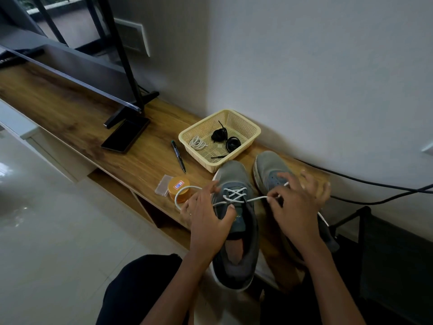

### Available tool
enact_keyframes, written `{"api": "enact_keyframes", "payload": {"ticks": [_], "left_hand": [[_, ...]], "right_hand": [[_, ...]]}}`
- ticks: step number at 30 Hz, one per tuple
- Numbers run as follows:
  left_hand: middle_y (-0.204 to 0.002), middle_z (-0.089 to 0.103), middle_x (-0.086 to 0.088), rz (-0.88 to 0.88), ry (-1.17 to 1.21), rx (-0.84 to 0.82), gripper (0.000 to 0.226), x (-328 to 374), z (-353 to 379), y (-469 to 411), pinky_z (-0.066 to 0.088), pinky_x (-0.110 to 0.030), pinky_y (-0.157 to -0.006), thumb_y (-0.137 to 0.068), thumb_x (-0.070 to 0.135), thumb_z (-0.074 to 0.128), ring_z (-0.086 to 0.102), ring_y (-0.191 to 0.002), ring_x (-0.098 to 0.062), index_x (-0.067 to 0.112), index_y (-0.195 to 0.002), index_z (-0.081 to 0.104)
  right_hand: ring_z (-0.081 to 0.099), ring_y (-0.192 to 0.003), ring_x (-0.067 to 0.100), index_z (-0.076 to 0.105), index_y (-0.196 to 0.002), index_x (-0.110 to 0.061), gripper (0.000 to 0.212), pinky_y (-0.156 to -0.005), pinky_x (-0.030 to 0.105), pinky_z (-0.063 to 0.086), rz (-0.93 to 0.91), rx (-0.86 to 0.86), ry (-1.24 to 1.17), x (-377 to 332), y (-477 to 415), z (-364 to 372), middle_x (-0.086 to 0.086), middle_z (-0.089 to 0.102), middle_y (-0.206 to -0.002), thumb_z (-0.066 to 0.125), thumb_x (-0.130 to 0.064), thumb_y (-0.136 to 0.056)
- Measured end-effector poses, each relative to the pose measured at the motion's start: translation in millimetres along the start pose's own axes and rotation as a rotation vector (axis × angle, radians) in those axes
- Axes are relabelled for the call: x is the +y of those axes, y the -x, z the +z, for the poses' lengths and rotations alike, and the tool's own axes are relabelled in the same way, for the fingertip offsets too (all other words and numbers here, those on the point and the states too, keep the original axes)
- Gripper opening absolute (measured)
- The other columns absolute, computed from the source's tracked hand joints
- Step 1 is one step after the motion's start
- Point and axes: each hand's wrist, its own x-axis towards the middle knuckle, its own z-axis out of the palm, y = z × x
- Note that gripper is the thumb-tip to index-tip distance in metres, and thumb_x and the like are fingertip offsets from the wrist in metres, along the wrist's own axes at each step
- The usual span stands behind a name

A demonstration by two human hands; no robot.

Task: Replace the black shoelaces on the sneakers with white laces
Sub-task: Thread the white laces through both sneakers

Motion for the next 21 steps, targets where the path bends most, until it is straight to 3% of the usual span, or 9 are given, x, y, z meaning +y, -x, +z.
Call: {"api": "enact_keyframes", "payload": {"ticks": [7,11,13,16,19,21], "left_hand": [[-0.116,0.050,0.020,0.003,-0.016,0.012,0.065,0,-1,-1,0.009,-0.027,-0.103,-0.067,0.057,0.035,0.031,-0.114,0.003,0.032,-0.126,0.046],[-0.109,0.055,0.019,0.047,0.055,-0.027,0.047,-1,-12,-3,0.009,-0.019,-0.102,-0.081,0.058,0.029,0.039,-0.115,-0.002,0.036,-0.111,0.057],[-0.104,0.058,0.017,0.061,-0.007,-0.032,0.039,-8,-20,-7,0.010,-0.017,-0.102,-0.084,0.056,0.034,0.042,-0.110,-0.005,0.036,-0.101,0.063],[-0.104,0.060,0.015,0.072,-0.138,-0.081,0.024,-21,-26,-12,0.020,-0.042,-0.104,-0.083,0.048,0.052,0.045,-0.111,-0.011,0.036,-0.097,0.068],[-0.099,0.062,0.016,0.075,-0.156,-0.116,0.006,-21,-24,-14,0.016,-0.032,-0.101,-0.086,0.034,0.064,0.049,-0.107,-0.009,0.034,-0.090,0.069],[-0.092,0.062,0.017,0.043,-0.120,-0.121,0.006,-20,-24,-15,0.013,-0.030,-0.102,-0.087,0.029,0.063,0.053,-0.103,-0.009,0.033,-0.083,0.064]], "right_hand": [[0.037,-0.124,0.036,0.069,-0.069,-0.019,0.011,-0.104,0.063,0.009,0.065,0.053,0.065,16,0,-6,0.002,0.063,-0.115,0.079,-0.013,-0.069],[0.035,-0.124,0.033,0.068,-0.068,-0.020,0.013,-0.103,0.061,0.010,0.038,0.055,0.013,12,-1,-6,0.001,0.063,-0.116,0.079,-0.012,-0.068],[0.033,-0.125,0.032,0.069,-0.074,-0.022,0.010,-0.103,0.063,0.009,-0.001,0.031,-0.012,11,-1,-5,0.000,0.061,-0.121,0.076,-0.016,-0.068],[0.029,-0.126,0.033,0.073,-0.084,-0.027,0.019,-0.104,0.064,0.003,-0.099,-0.034,0.001,-2,2,1,0.000,0.058,-0.126,0.079,-0.021,-0.067],[0.031,-0.127,0.032,0.073,-0.077,-0.026,0.015,-0.102,0.066,0.005,-0.134,-0.069,0.002,-17,5,8,0.000,0.061,-0.123,0.082,-0.022,-0.066],[0.031,-0.125,0.029,0.070,-0.070,-0.023,0.012,-0.102,0.067,0.009,-0.130,-0.054,0.004,-20,5,10,-0.001,0.063,-0.117,0.081,-0.022,-0.068]]}}
